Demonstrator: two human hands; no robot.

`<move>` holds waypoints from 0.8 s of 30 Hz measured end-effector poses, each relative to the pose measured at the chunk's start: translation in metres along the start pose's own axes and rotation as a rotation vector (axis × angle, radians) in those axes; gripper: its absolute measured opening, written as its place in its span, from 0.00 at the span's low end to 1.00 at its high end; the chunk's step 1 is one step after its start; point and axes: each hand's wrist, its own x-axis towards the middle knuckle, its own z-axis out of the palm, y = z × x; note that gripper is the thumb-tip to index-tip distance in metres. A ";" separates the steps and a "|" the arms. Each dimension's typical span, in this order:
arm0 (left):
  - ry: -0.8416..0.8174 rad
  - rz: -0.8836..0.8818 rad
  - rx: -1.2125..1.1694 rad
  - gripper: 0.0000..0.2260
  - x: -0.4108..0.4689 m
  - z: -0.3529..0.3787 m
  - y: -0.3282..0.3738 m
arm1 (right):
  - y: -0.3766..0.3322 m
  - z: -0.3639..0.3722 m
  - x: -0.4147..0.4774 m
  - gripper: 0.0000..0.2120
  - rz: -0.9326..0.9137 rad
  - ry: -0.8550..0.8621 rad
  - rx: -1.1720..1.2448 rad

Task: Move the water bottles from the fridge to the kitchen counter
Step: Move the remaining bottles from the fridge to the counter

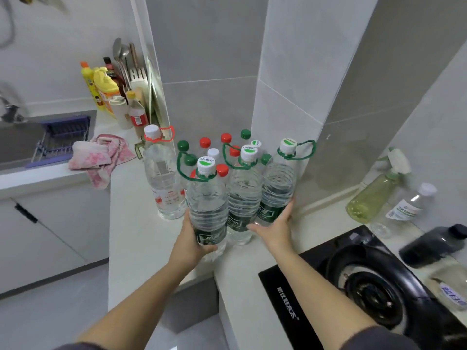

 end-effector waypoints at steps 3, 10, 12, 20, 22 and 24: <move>0.014 -0.033 0.027 0.50 -0.003 0.002 0.004 | 0.009 0.000 0.004 0.69 -0.011 -0.013 -0.004; 0.049 -0.112 0.108 0.55 -0.029 -0.005 0.013 | 0.012 0.000 -0.013 0.63 -0.004 -0.033 -0.148; 0.058 -0.141 0.199 0.58 -0.044 -0.017 0.013 | 0.013 0.004 -0.024 0.62 -0.035 -0.040 -0.187; 0.174 -0.145 0.464 0.52 -0.132 -0.091 -0.014 | 0.005 0.039 -0.112 0.56 -0.315 -0.293 -0.403; 0.212 -0.150 0.507 0.49 -0.162 -0.113 -0.021 | -0.002 0.054 -0.138 0.55 -0.418 -0.379 -0.518; 0.263 -0.150 0.587 0.47 -0.197 -0.135 -0.030 | -0.014 0.070 -0.165 0.54 -0.517 -0.452 -0.627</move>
